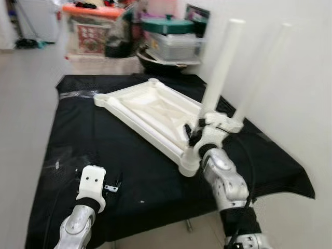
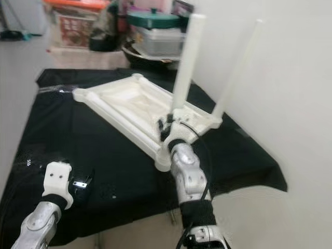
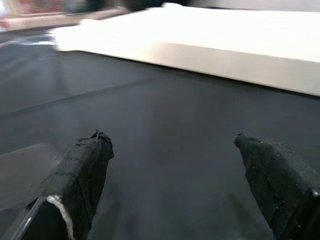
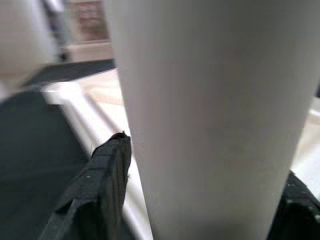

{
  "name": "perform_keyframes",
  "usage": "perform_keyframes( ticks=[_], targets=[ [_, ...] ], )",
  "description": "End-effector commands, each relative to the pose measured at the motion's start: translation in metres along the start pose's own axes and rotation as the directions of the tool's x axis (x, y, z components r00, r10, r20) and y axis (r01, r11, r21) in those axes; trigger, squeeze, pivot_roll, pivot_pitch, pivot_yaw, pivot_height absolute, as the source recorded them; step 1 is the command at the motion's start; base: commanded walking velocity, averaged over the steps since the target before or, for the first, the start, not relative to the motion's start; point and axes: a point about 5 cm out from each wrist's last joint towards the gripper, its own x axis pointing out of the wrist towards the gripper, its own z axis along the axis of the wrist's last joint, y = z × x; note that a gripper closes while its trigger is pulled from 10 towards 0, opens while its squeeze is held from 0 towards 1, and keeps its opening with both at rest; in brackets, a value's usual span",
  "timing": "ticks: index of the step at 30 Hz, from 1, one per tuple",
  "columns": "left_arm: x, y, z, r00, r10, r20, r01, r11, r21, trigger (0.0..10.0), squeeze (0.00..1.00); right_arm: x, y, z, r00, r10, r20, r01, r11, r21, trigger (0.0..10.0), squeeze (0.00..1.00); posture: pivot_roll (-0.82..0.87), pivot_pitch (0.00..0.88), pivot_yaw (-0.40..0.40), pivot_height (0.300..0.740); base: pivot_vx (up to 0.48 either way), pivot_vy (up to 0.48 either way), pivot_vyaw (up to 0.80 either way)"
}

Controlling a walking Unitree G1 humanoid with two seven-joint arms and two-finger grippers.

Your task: Building children table

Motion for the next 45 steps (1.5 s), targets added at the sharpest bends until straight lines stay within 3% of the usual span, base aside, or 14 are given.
perform_keyframes(
  ticks=[1,15,17,18,21,24,27,28,31,32,34,36,37,45],
  targets=[
    [0.002,-0.003,-0.001,1.000,-0.011,-0.001,0.011,1.000,-0.006,10.0,0.00,0.006,0.023,0.017,0.966,0.256,0.048,-0.257,0.966,0.033,10.0,0.00,0.12,0.000,-0.120,0.740,0.000,0.000,0.00],
    [0.002,-0.002,0.000,1.000,-0.005,0.007,0.005,1.000,-0.002,10.0,0.00,-0.020,0.067,0.011,0.587,0.808,-0.050,-0.809,0.584,-0.066,10.0,0.00,0.15,0.000,-0.147,0.740,0.000,0.000,0.00],
    [0.002,-0.002,0.000,1.000,-0.002,0.008,0.002,1.000,0.000,10.0,0.00,-0.020,0.078,0.001,0.562,0.824,-0.068,-0.827,0.560,-0.052,6.7,0.00,0.16,0.000,-0.153,0.740,0.000,0.000,0.00],
    [0.001,-0.001,0.000,1.000,0.003,0.008,-0.003,1.000,0.001,10.0,0.00,-0.011,0.083,-0.009,0.628,0.773,-0.086,-0.778,0.626,-0.053,0.0,0.00,0.17,0.000,-0.155,0.740,0.000,0.000,0.00],
    [0.000,-0.001,0.000,1.000,0.005,0.006,-0.005,1.000,0.002,10.0,0.00,0.022,0.050,-0.024,0.953,0.263,-0.151,-0.283,0.951,-0.126,0.0,0.00,0.15,0.000,-0.148,0.740,0.000,0.000,0.00],
    [-0.001,-0.003,-0.001,1.000,-0.001,0.003,0.001,1.000,0.000,10.0,0.00,0.010,-0.030,-0.022,0.900,-0.423,-0.101,0.393,0.891,-0.226,0.0,0.00,0.15,0.000,-0.146,0.740,0.000,0.000,0.00],
    [-0.001,-0.002,-0.001,1.000,0.000,0.002,0.000,1.000,-0.001,10.0,0.00,0.006,-0.028,-0.019,0.914,-0.396,-0.083,0.376,0.907,-0.187,1.2,0.00,0.14,0.000,-0.139,0.740,0.000,0.000,0.00],
    [-0.002,-0.001,-0.001,1.000,0.000,0.001,0.000,1.000,-0.001,10.0,0.00,0.001,-0.013,-0.011,0.954,-0.296,-0.045,0.287,0.948,-0.140,10.0,0.00,0.13,0.000,-0.130,0.740,0.000,0.000,0.00],
    [-0.001,-0.002,-0.002,1.000,-0.007,-0.003,0.007,1.000,-0.001,10.0,0.00,-0.001,0.007,-0.001,0.989,-0.150,0.016,0.151,0.984,-0.096,10.0,0.00,0.12,0.000,-0.126,0.740,0.000,0.000,0.00],
    [-0.001,-0.003,-0.002,1.000,-0.011,-0.004,0.011,1.000,-0.001,10.0,0.00,0.000,0.016,0.001,0.995,-0.086,0.040,0.089,0.994,-0.064,10.0,0.73,0.12,0.000,-0.126,0.740,0.000,0.000,0.00],
    [-0.001,-0.004,-0.002,1.000,-0.013,-0.004,0.013,1.000,0.000,10.0,0.00,0.001,0.020,0.004,0.997,-0.046,0.060,0.049,0.997,-0.053,10.0,1.00,0.12,0.000,-0.126,0.740,0.000,0.000,0.00],
    [-0.001,-0.004,-0.002,1.000,-0.013,-0.004,0.013,1.000,0.000,10.0,0.00,0.001,0.020,0.004,0.997,-0.046,0.060,0.049,0.997,-0.053,10.0,1.00,0.12,0.000,-0.126,0.740,0.000,0.000,0.00],
    [0.000,-0.004,-0.002,1.000,-0.014,-0.002,0.014,1.000,0.000,10.0,0.00,0.005,0.025,0.008,0.997,-0.004,0.074,0.006,0.999,-0.034,10.0,0.00,0.13,0.000,-0.126,0.740,0.000,0.000,0.00],
    [0.001,-0.002,-0.001,1.000,-0.007,0.004,0.007,1.000,0.000,10.0,0.00,-0.013,0.060,0.046,0.713,0.695,0.097,-0.698,0.716,-0.002,10.0,0.00,0.14,0.000,-0.135,0.740,0.000,0.000,0.00]
  ],
)
